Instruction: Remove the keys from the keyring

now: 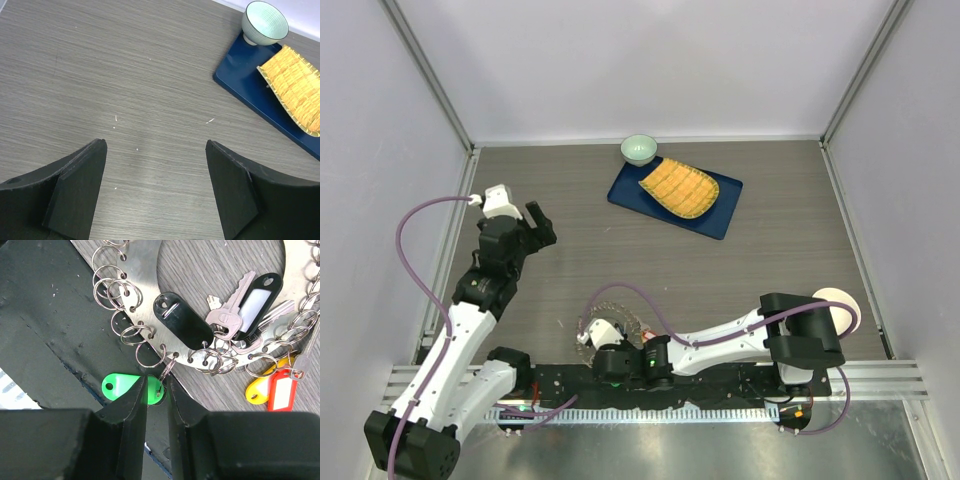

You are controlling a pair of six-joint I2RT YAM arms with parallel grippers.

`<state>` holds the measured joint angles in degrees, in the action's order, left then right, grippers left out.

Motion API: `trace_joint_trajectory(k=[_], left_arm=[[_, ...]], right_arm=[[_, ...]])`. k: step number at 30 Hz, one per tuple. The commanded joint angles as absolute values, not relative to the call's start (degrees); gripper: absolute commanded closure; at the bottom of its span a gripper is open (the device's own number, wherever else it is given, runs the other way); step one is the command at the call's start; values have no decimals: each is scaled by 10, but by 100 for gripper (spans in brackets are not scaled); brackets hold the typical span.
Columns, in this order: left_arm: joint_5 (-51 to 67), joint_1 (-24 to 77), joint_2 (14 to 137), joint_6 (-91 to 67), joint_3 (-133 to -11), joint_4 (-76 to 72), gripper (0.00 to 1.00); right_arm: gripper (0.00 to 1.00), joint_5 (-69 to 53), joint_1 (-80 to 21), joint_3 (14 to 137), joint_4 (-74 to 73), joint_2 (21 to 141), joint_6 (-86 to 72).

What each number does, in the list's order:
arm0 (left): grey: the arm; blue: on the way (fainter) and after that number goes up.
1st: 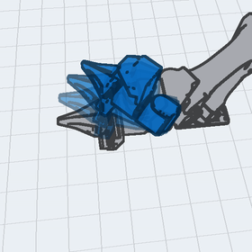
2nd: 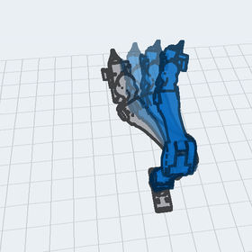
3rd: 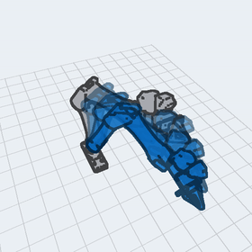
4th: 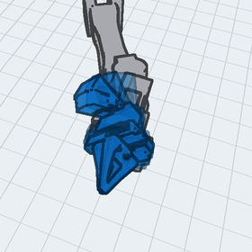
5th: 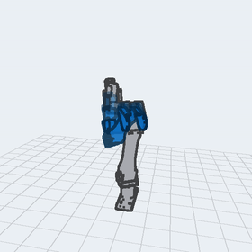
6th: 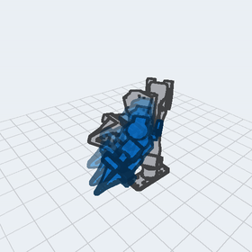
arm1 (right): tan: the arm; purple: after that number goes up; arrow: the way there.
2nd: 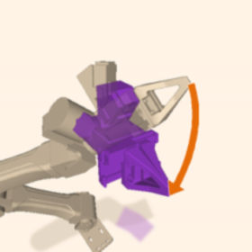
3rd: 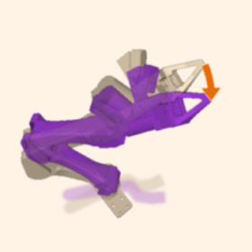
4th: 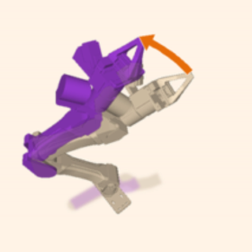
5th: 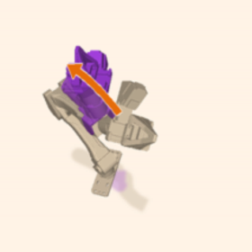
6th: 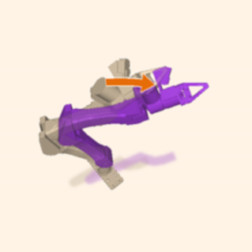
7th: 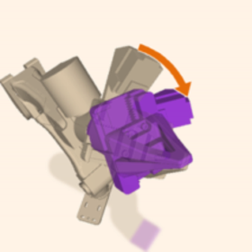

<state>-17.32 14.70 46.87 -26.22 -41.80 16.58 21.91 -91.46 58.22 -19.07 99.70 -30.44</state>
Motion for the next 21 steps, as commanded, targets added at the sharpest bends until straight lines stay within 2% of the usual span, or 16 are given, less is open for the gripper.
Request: trace_joint_trajectory(k=[1, 4, 6, 9, 14, 21], left_arm=[[-173, 144, 455, -250, -413, 134, 16], [-171, 144, 453, -246, -413, 133, 16], [-167, 144, 454, -242, -416, 130, 16], [-158, 144, 455, -219, -422, 118, 17], [-114, 144, 453, -171, -446, 89, 20], [-95, 145, 446, -152, -509, 96, 20]], right_arm=[[76, 240, -918, 594, -187, 998, -321], [85, 243, -918, 595, -187, 998, -322], [99, 250, -919, 596, -189, 991, -318], [99, 270, -919, 595, -197, 960, -307], [99, 315, -906, 601, -206, 883, -201], [99, 291, -820, 620, -196, 769, -59]])
